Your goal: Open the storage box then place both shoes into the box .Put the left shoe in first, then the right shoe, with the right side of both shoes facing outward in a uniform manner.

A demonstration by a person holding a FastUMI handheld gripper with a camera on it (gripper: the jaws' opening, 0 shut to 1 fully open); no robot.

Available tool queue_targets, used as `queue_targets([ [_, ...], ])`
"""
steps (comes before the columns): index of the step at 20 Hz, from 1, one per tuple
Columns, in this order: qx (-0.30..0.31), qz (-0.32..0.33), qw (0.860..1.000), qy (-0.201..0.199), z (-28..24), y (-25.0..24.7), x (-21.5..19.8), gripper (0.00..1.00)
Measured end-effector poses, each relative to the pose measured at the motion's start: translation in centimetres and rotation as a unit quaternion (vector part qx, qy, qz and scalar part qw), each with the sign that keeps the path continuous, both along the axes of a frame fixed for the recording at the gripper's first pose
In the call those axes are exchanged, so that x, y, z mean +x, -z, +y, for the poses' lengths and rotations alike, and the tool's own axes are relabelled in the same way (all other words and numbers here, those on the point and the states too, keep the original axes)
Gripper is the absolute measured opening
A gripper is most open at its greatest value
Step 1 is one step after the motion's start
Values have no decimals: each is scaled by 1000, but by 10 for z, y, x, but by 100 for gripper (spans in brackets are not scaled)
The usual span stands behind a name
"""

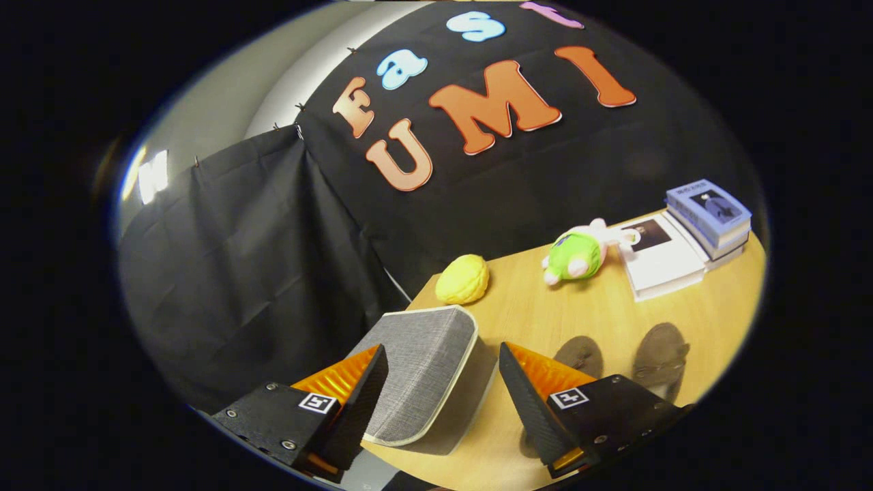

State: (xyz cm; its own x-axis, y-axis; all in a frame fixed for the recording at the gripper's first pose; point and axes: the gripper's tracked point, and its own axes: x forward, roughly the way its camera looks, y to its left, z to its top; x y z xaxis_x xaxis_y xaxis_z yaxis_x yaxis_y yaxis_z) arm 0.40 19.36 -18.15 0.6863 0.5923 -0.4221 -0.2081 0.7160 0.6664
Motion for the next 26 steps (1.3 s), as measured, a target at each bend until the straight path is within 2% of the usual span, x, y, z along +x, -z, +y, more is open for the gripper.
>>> queue_targets([
  [5, 41, 50, 997, -42, 35, 27, -4, 98],
  [9, 88, 92, 990, -61, 57, 49, -5, 97],
  [18, 137, 115, 982, -61, 84, 80, 8, 97],
  [23, 200, 133, 968, -71, 101, 85, 8, 97],
  [26, 217, 145, 963, -70, 100, 85, 11, 97],
])
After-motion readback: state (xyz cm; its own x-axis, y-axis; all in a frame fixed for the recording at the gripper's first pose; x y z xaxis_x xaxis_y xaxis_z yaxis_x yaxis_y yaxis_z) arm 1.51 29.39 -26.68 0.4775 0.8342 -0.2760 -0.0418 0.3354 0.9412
